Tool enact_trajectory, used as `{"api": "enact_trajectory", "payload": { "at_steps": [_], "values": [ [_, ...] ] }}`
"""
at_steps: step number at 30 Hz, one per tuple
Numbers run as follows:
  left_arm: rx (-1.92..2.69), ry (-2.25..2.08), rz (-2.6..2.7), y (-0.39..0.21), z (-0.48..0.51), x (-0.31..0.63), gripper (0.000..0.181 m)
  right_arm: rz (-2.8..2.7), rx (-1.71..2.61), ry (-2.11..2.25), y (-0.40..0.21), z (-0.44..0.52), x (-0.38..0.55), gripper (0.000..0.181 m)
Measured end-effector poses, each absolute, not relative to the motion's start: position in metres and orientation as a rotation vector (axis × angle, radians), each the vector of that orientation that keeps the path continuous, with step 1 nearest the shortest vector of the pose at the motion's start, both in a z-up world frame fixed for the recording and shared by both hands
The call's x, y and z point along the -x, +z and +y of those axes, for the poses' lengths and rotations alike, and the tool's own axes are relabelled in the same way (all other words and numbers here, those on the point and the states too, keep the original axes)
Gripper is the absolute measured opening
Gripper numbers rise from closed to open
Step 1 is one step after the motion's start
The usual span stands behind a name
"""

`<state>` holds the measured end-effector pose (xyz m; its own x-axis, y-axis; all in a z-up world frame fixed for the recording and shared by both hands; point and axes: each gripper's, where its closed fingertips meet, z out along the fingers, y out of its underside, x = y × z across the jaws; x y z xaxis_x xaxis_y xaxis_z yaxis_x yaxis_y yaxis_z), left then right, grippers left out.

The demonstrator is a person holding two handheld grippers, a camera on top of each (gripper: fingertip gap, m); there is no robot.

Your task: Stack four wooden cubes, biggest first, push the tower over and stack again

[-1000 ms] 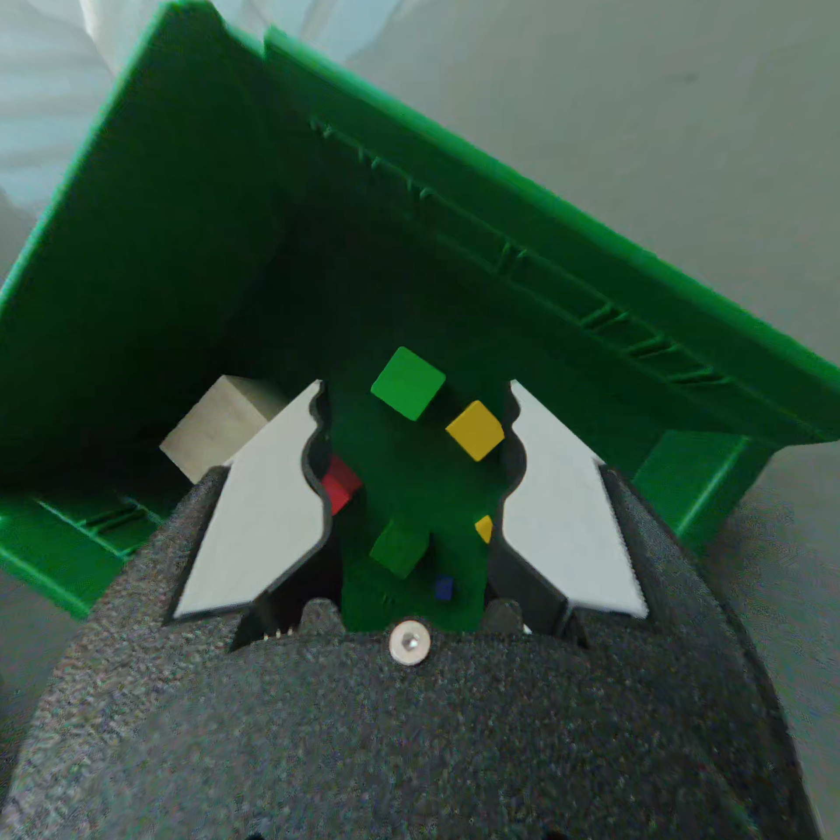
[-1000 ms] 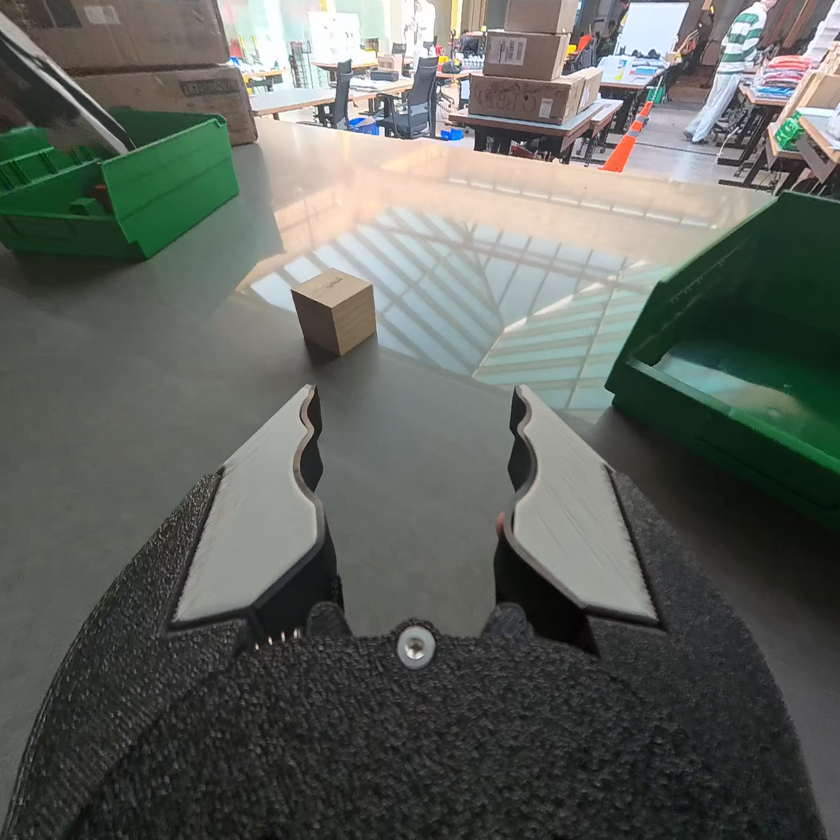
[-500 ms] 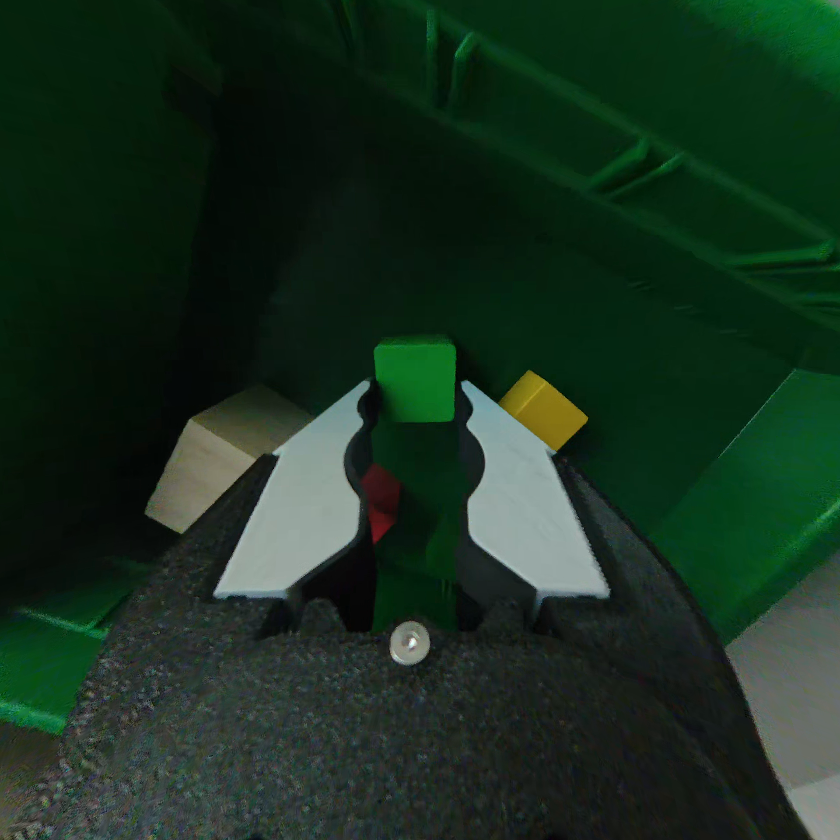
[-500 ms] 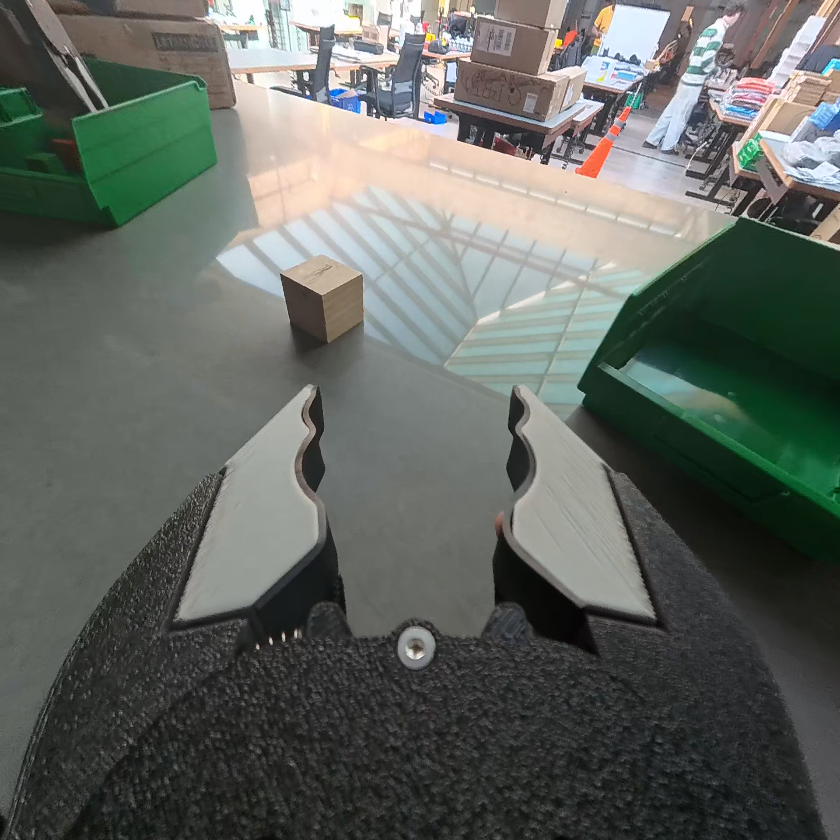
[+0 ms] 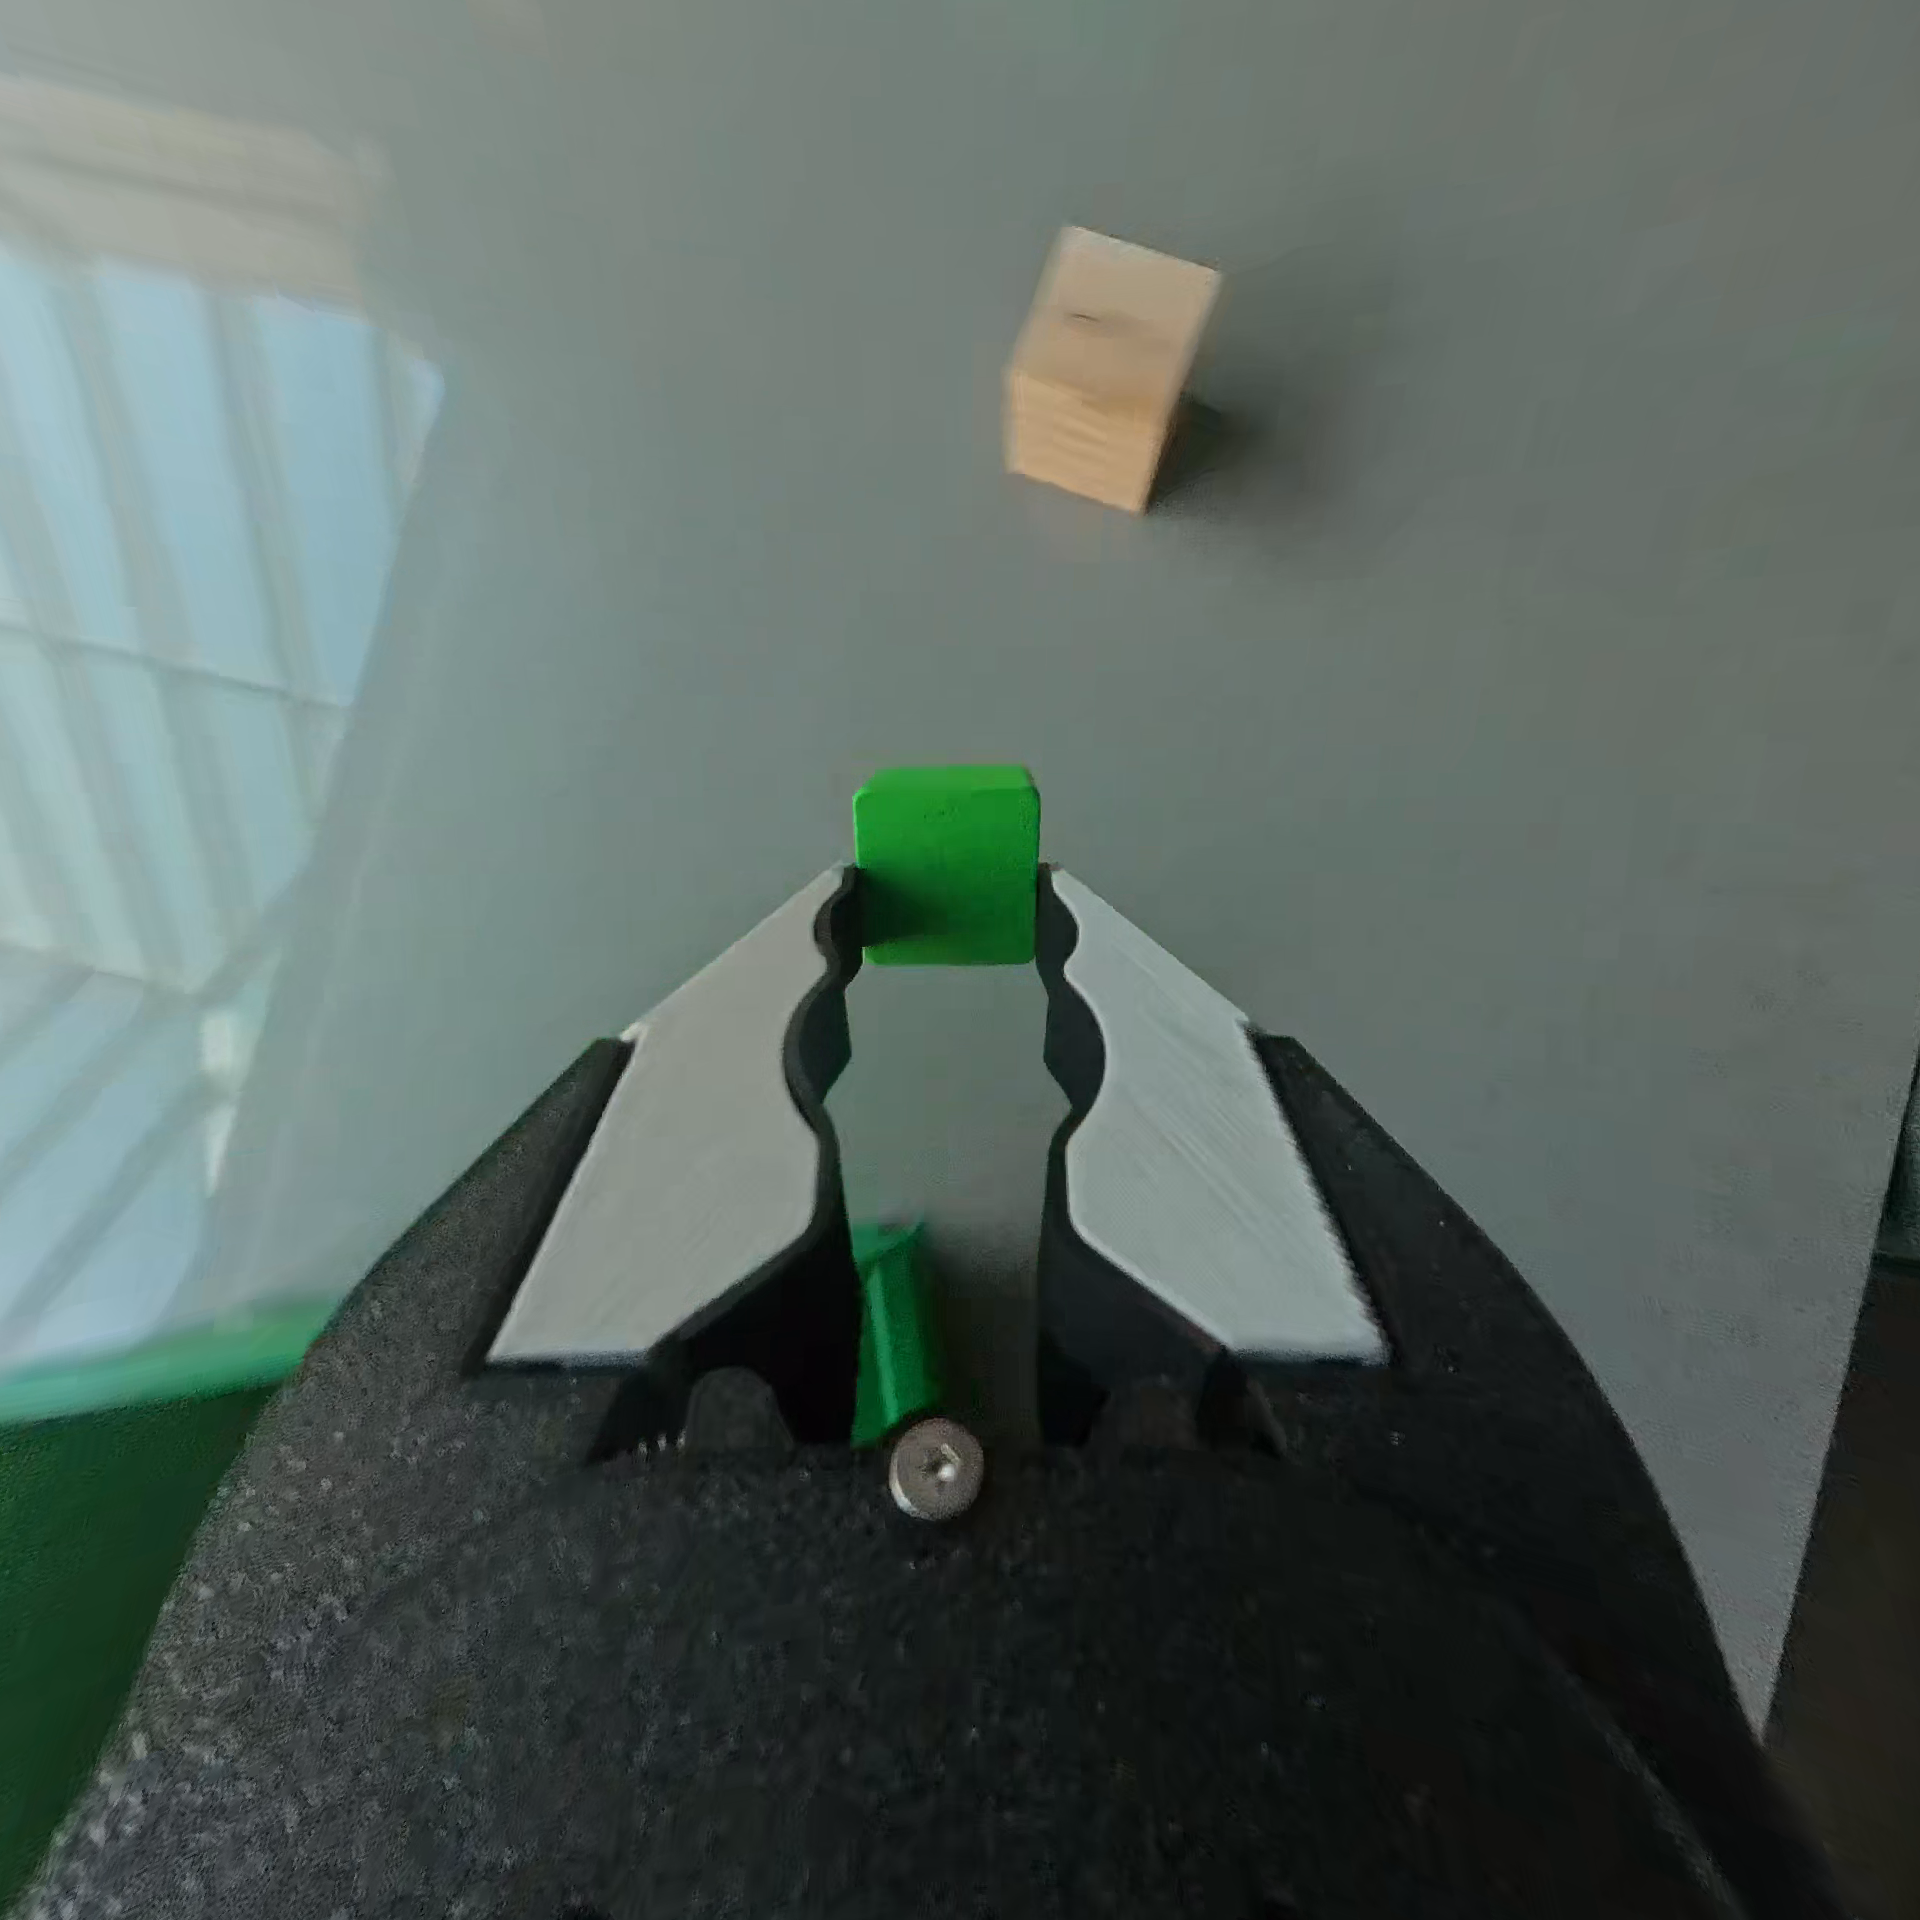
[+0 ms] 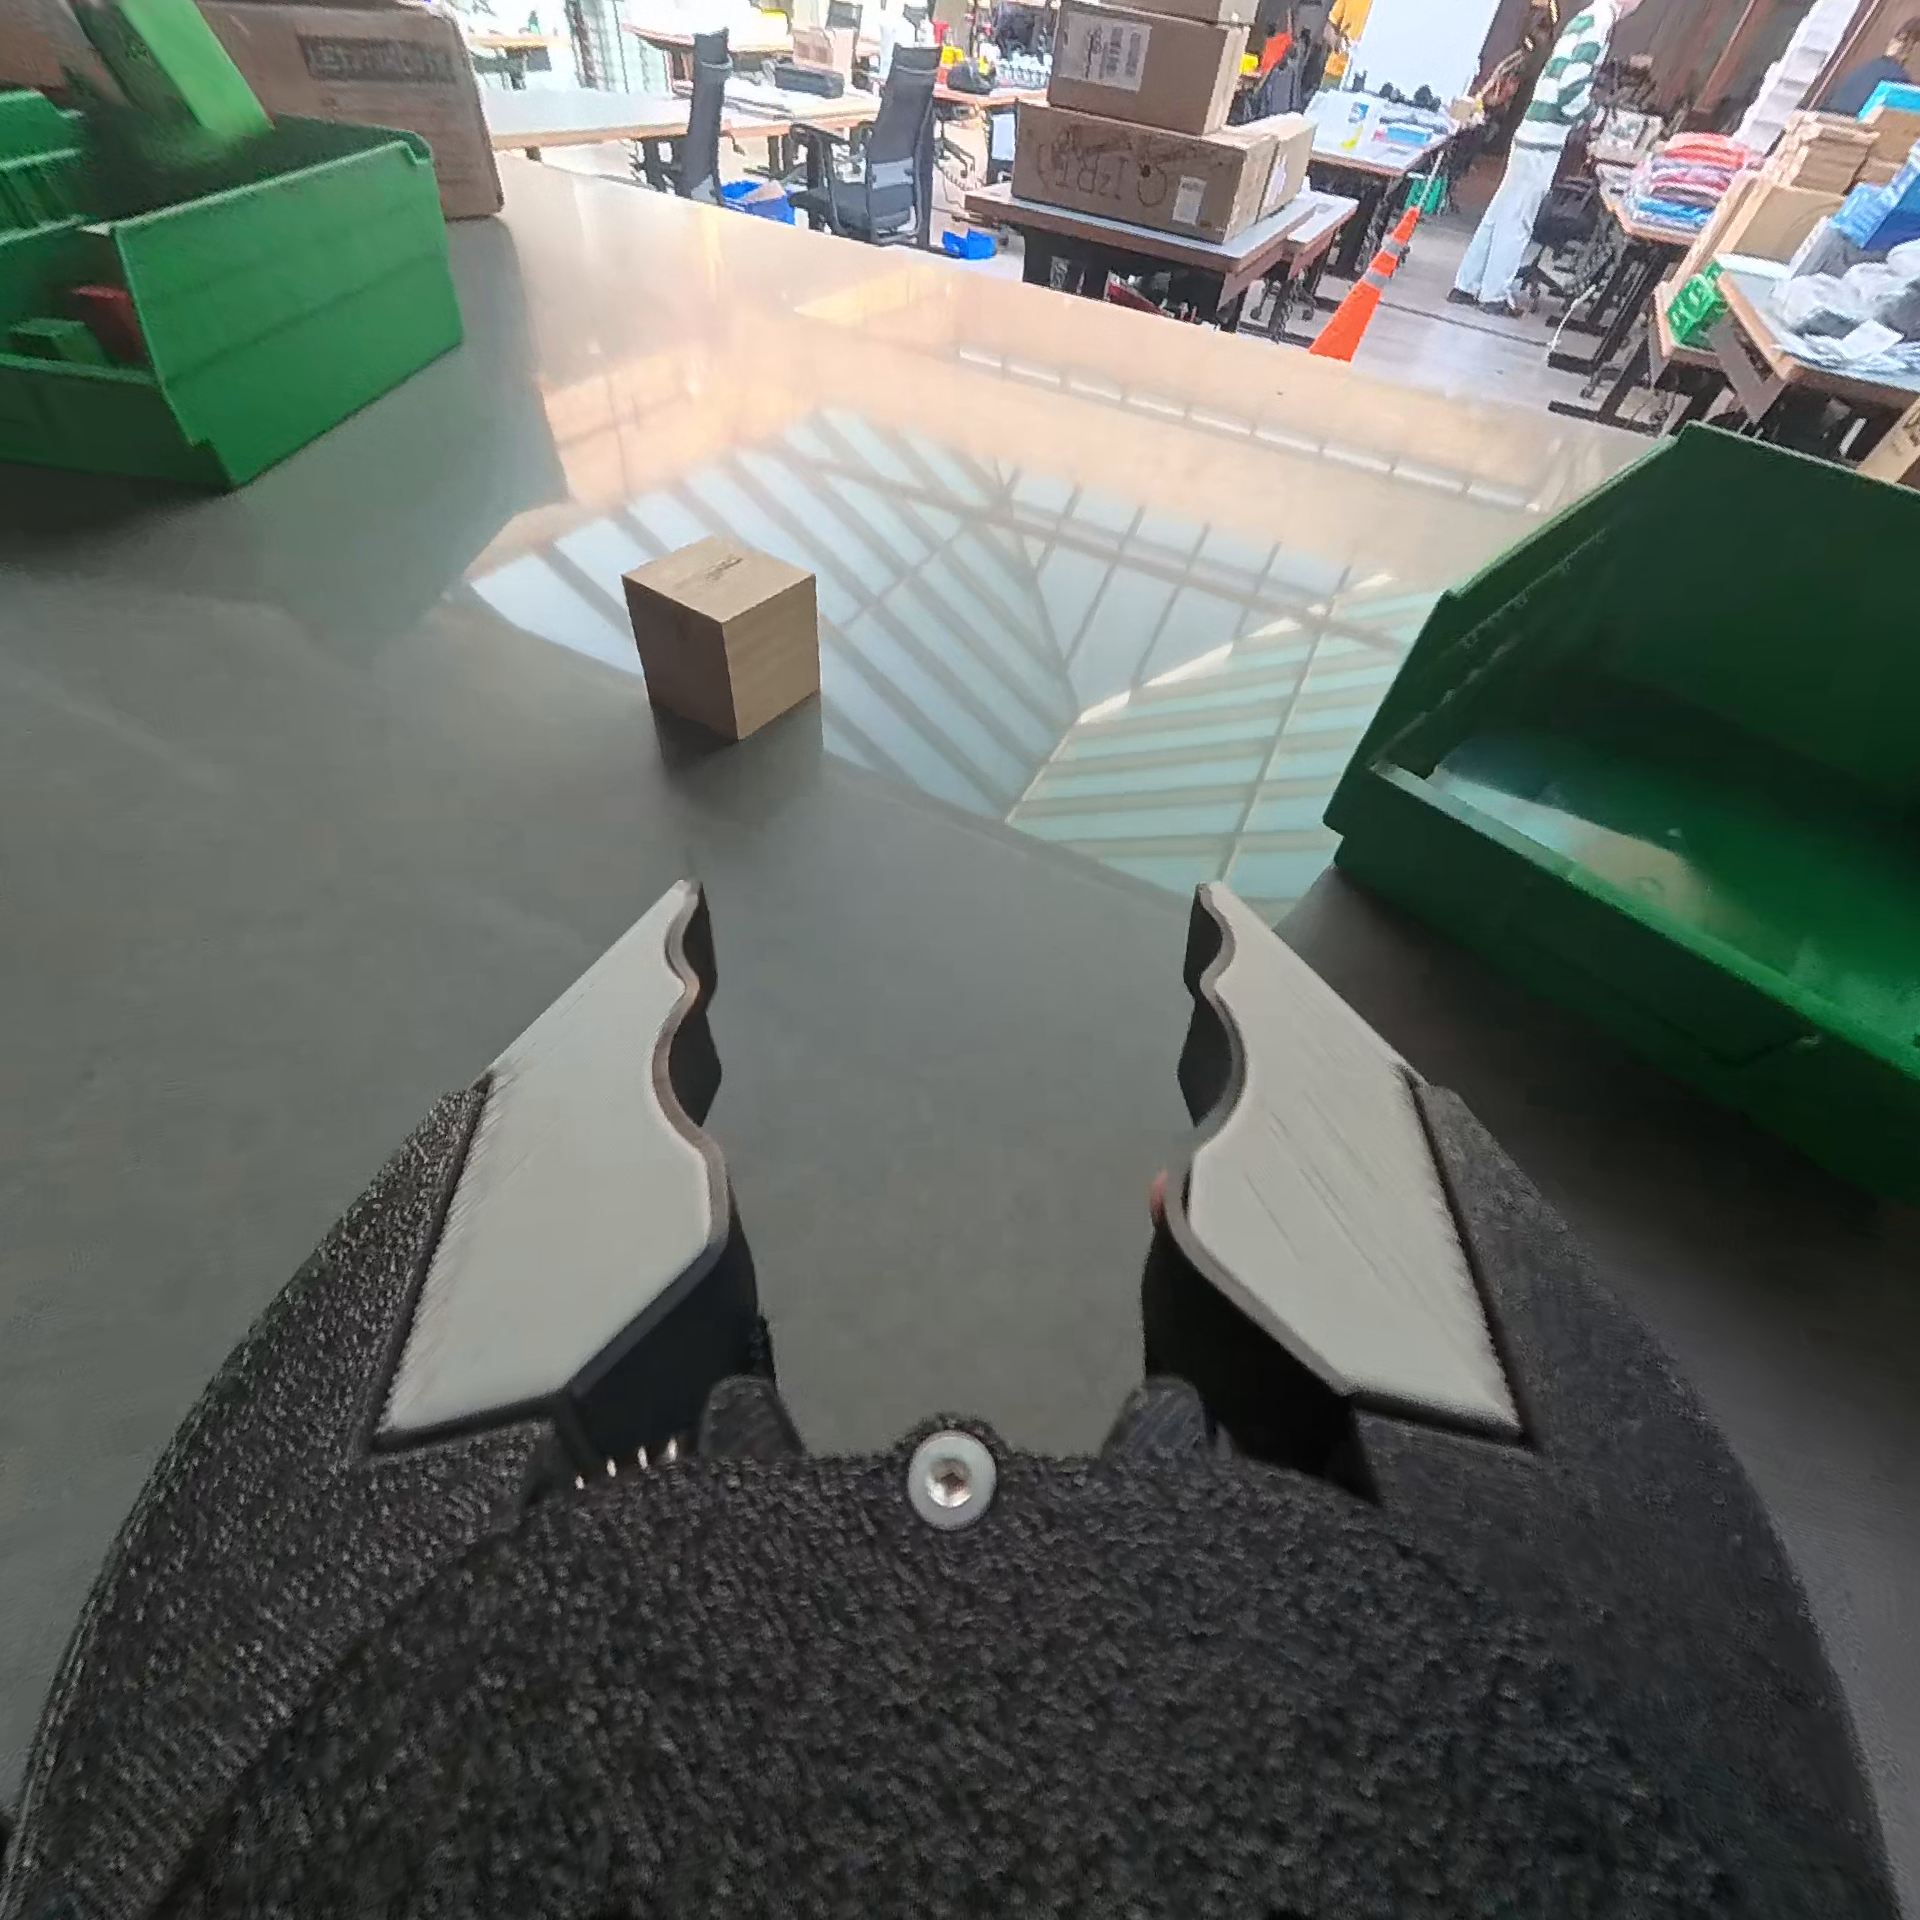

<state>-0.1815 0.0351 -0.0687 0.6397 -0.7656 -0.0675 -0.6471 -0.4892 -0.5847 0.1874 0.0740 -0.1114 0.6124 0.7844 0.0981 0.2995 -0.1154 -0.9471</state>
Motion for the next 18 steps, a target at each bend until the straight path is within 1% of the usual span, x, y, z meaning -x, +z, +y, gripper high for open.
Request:
{"api": "enact_trajectory", "payload": {
  "at_steps": [3,6,9,11,14,15,17,18],
  "values": [
    [2.316,-0.337,1.239,-0.123,0.044,0.129,0.032,-0.931,1.697,0.548,-0.112,0.067,-0.185,0.096],
    [2.345,-0.337,1.329,-0.168,0.055,0.103,0.032,-0.983,1.726,0.545,-0.118,0.059,-0.189,0.104],
    [2.328,-0.388,1.332,-0.186,0.065,0.086,0.032,-1.003,1.758,0.489,-0.124,0.057,-0.201,0.109],
    [2.322,-0.338,1.35,-0.196,0.072,0.086,0.032,-0.99,1.768,0.487,-0.126,0.056,-0.207,0.109],
    [2.303,-0.33,1.347,-0.198,0.074,0.083,0.034,-0.972,1.774,0.468,-0.127,0.06,-0.213,0.109],
    [2.29,-0.322,1.34,-0.193,0.073,0.084,0.038,-0.965,1.776,0.464,-0.127,0.061,-0.214,0.109],
    [2.238,-0.31,1.288,-0.166,0.068,0.091,0.046,-0.96,1.775,0.461,-0.126,0.063,-0.216,0.109],
    [2.201,-0.296,1.248,-0.146,0.065,0.1,0.047,-0.958,1.774,0.459,-0.125,0.064,-0.218,0.109]
  ]
}}
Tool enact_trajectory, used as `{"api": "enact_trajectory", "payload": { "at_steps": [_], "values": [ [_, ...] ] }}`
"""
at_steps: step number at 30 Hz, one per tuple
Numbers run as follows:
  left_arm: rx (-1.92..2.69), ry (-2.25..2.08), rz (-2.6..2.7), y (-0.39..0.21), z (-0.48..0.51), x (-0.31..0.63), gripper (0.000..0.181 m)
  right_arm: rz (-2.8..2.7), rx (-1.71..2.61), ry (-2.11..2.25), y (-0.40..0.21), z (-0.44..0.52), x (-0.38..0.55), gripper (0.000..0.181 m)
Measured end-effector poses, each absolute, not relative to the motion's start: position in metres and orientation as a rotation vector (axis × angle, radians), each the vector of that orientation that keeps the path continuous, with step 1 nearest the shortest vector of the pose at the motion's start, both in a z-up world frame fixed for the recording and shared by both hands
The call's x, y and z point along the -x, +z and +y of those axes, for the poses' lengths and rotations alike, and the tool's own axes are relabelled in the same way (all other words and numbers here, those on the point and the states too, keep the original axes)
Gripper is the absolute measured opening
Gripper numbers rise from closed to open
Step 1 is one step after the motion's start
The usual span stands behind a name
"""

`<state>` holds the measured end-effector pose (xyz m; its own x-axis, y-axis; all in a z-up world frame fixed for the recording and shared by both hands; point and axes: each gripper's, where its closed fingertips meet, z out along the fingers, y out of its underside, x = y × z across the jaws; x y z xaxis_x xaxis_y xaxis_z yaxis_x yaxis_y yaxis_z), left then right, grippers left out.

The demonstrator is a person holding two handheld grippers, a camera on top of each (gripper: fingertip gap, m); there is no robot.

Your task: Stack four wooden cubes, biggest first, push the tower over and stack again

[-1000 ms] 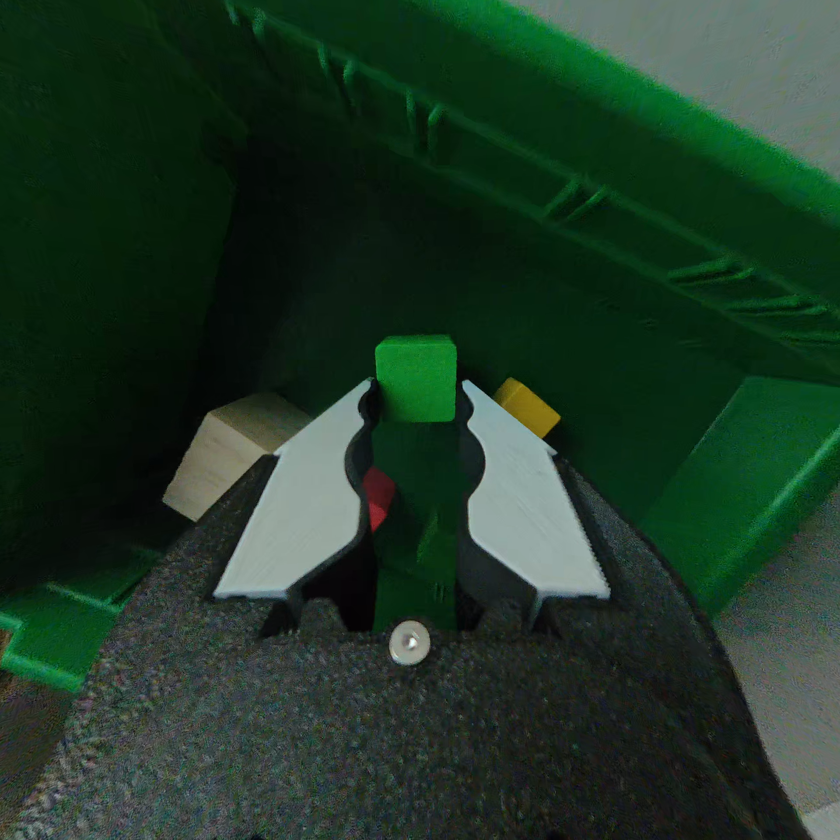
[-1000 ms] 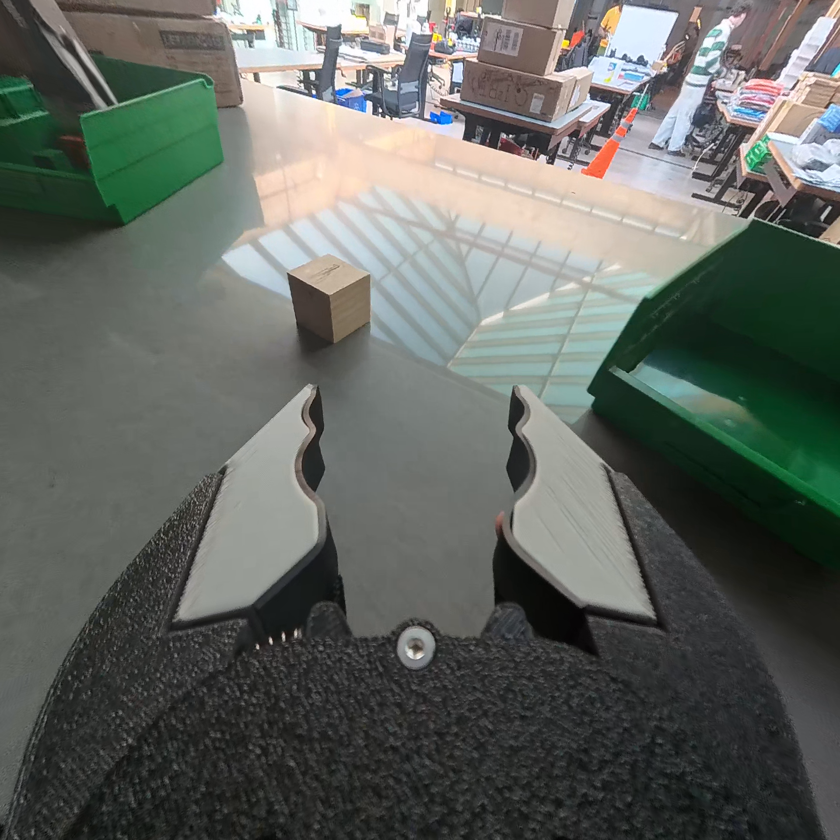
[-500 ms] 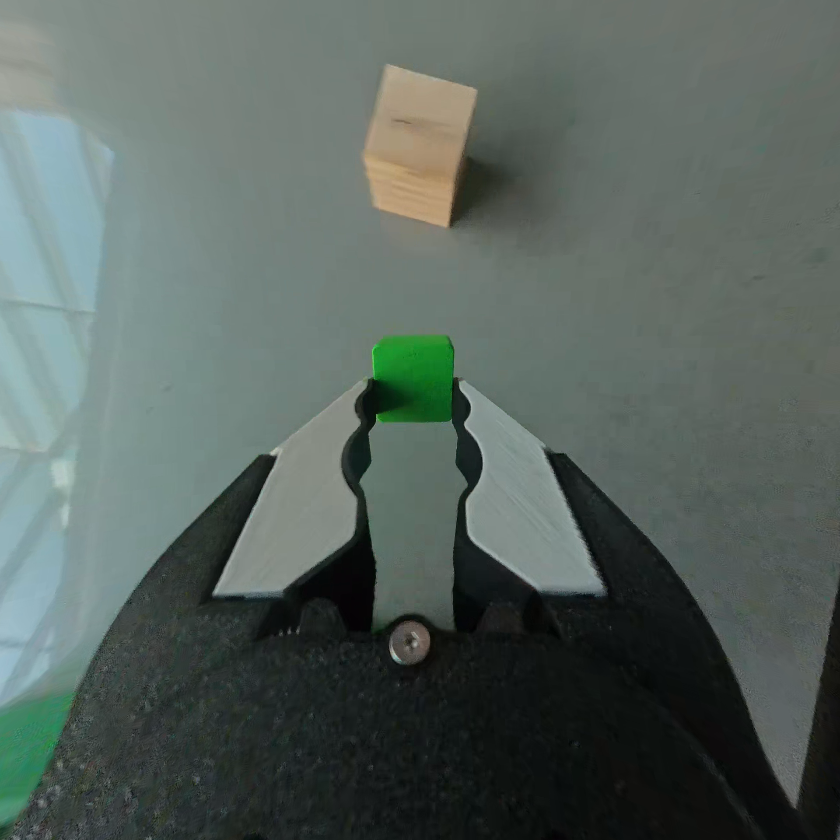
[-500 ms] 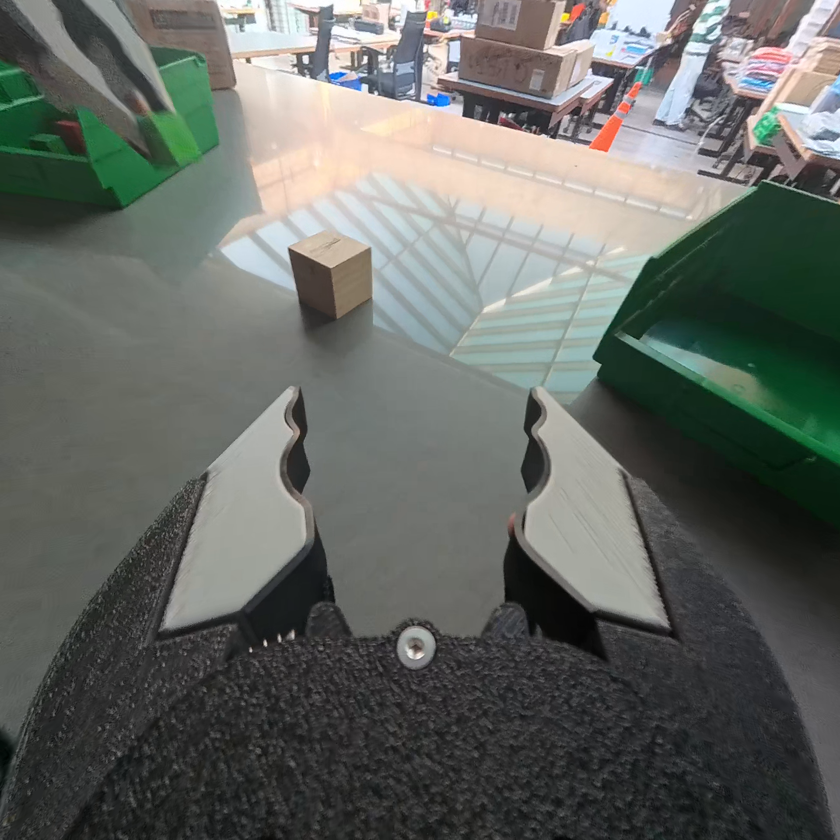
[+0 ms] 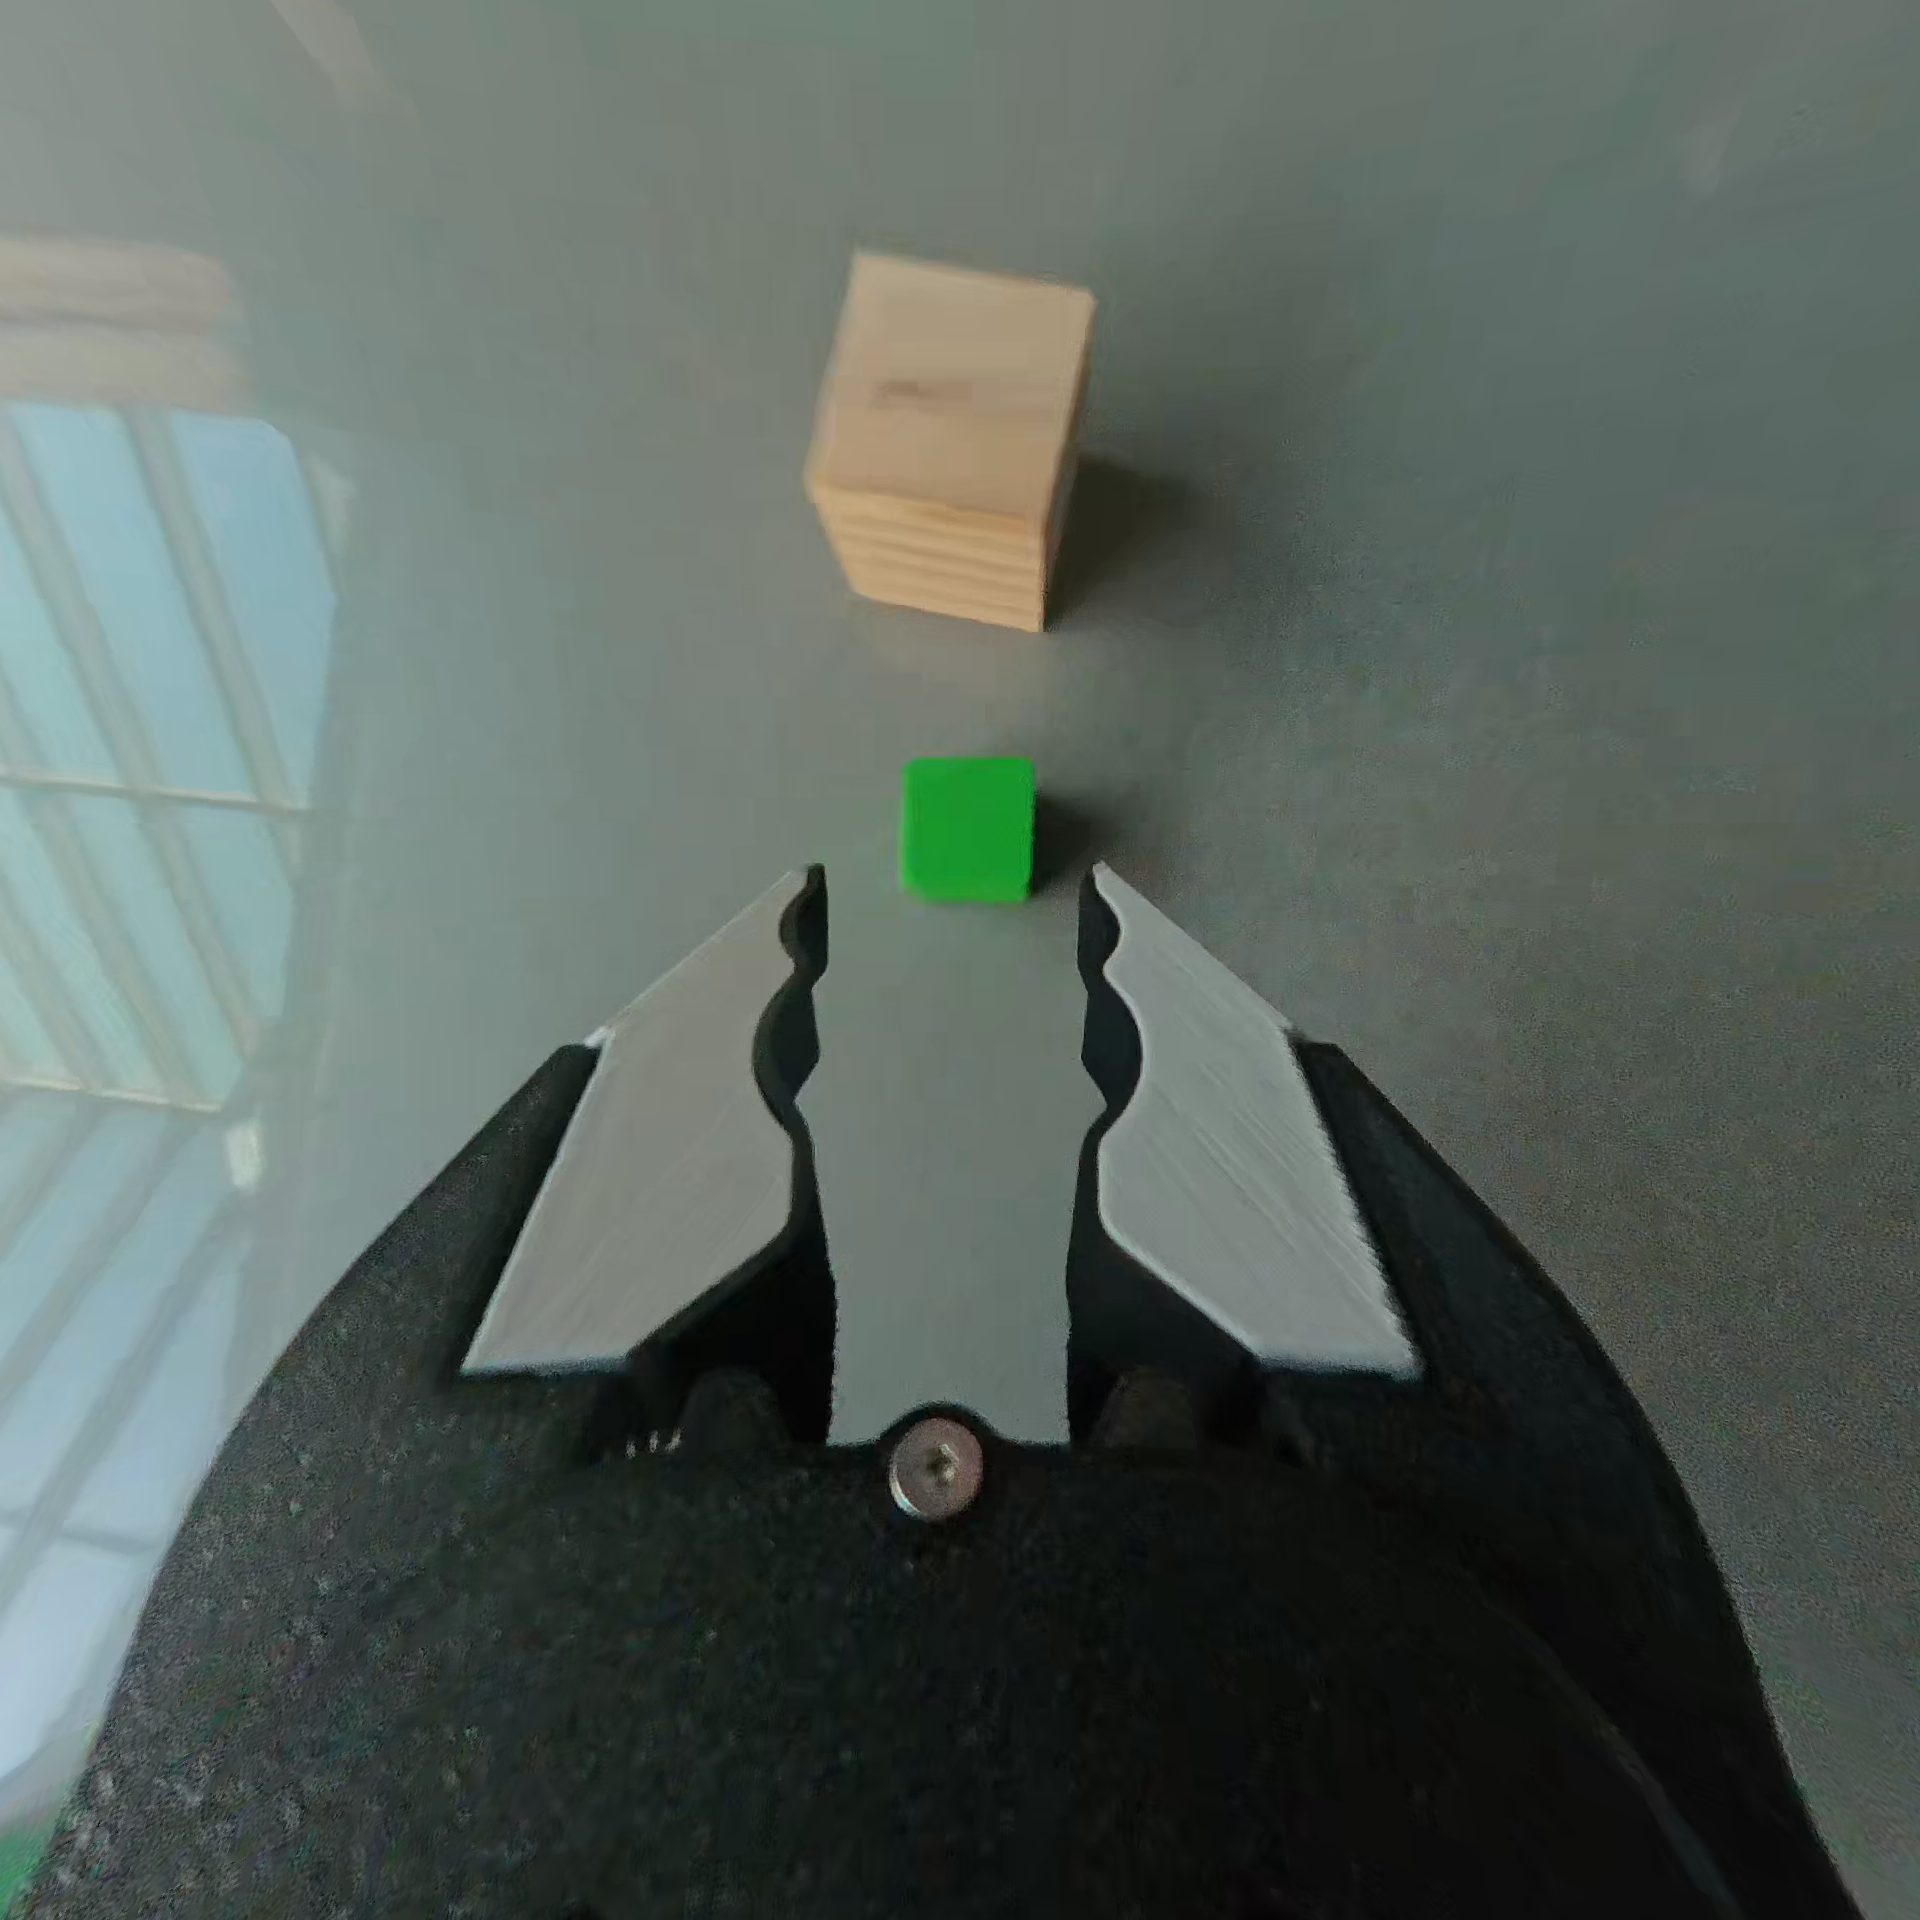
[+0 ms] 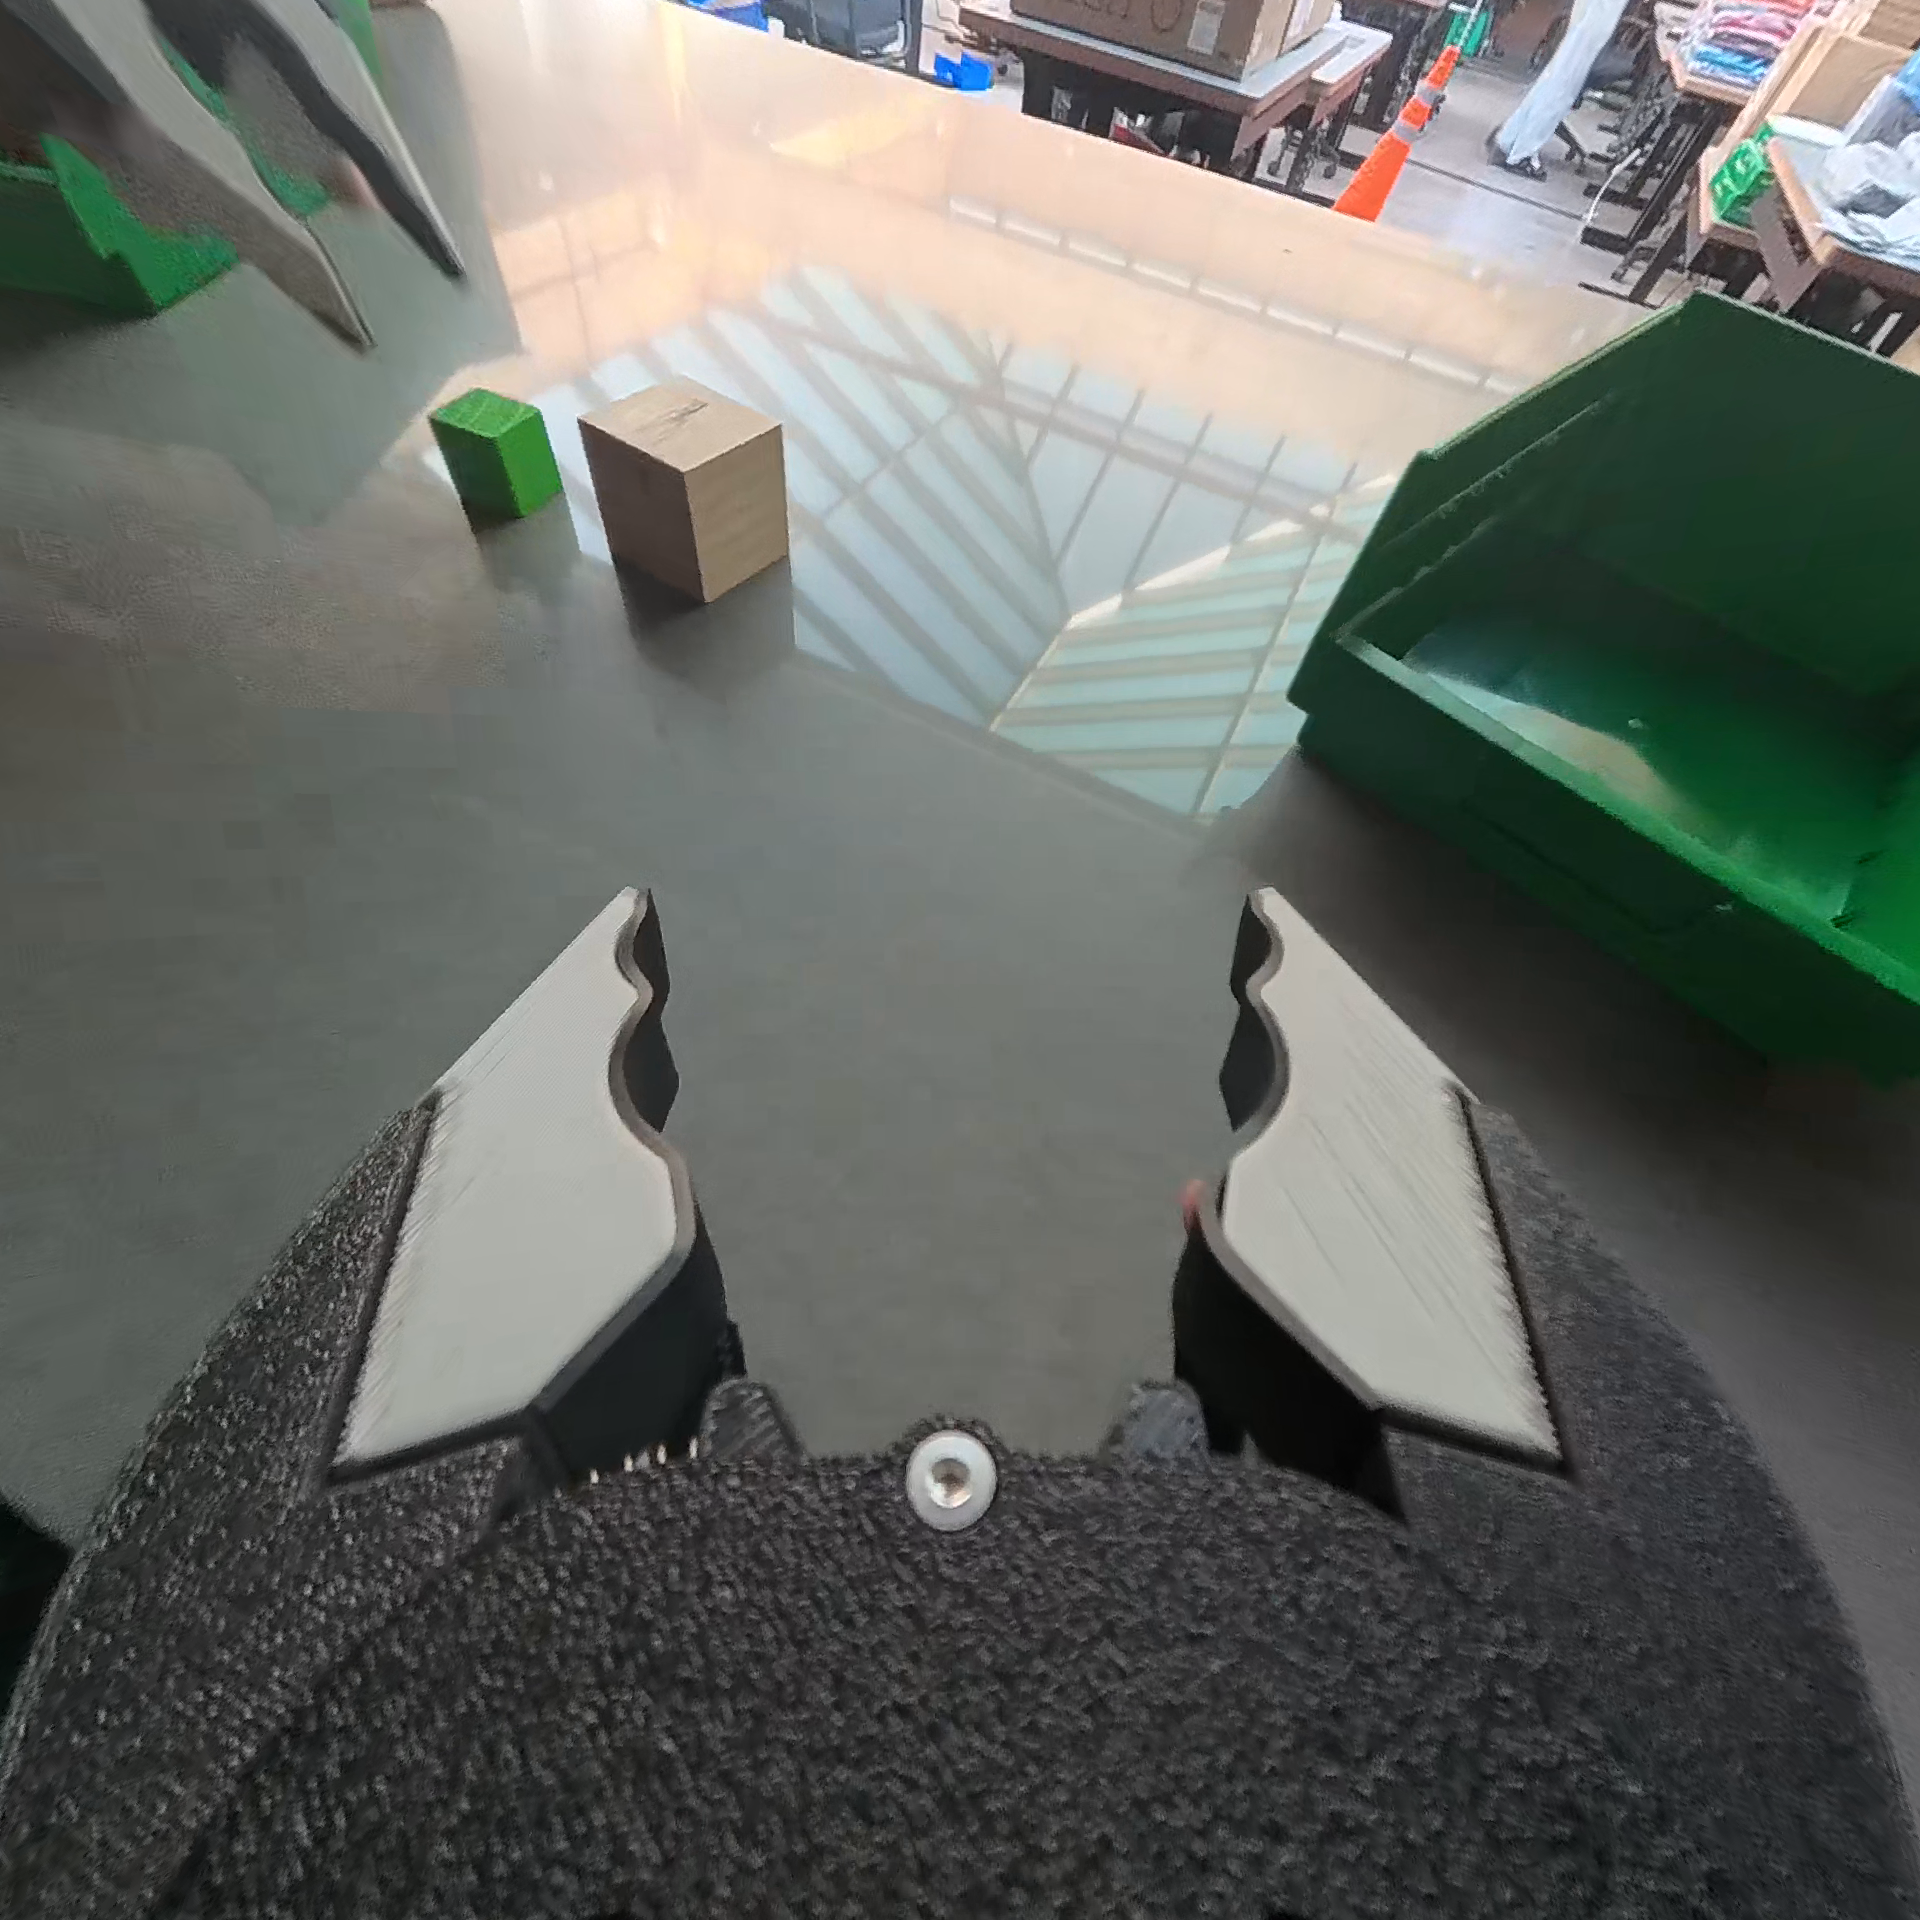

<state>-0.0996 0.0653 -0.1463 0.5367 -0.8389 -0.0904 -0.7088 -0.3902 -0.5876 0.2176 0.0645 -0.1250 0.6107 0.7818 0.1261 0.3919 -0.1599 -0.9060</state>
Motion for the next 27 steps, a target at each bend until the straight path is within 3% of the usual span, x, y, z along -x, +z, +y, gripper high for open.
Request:
{"api": "enact_trajectory", "payload": {
  "at_steps": [5,10,16,18,20,23,27],
  "values": [
    [2.238,-0.097,0.882,-0.058,0.056,0.24,0.064,-0.948,1.781,0.459,-0.125,0.067,-0.224,0.107],
    [2.565,0.02,0.706,-0.101,0.024,0.379,0.066,-0.958,1.784,0.469,-0.128,0.067,-0.219,0.106],
    [2.807,0.086,0.831,-0.183,0.009,0.406,0.061,-0.979,1.769,0.468,-0.121,0.068,-0.209,0.105],
    [2.84,0.088,0.832,-0.194,0.009,0.409,0.05,-0.973,1.767,0.475,-0.12,0.07,-0.209,0.105],
    [2.832,0.094,0.837,-0.195,0.011,0.409,0.028,-0.966,1.766,0.478,-0.12,0.072,-0.209,0.104],
    [2.792,0.147,0.85,-0.17,0.009,0.408,0.028,-0.953,1.764,0.481,-0.119,0.073,-0.211,0.103],
    [2.582,0.235,0.846,-0.077,0.016,0.384,0.027,-0.924,1.769,0.497,-0.12,0.072,-0.216,0.101]
  ]
}}
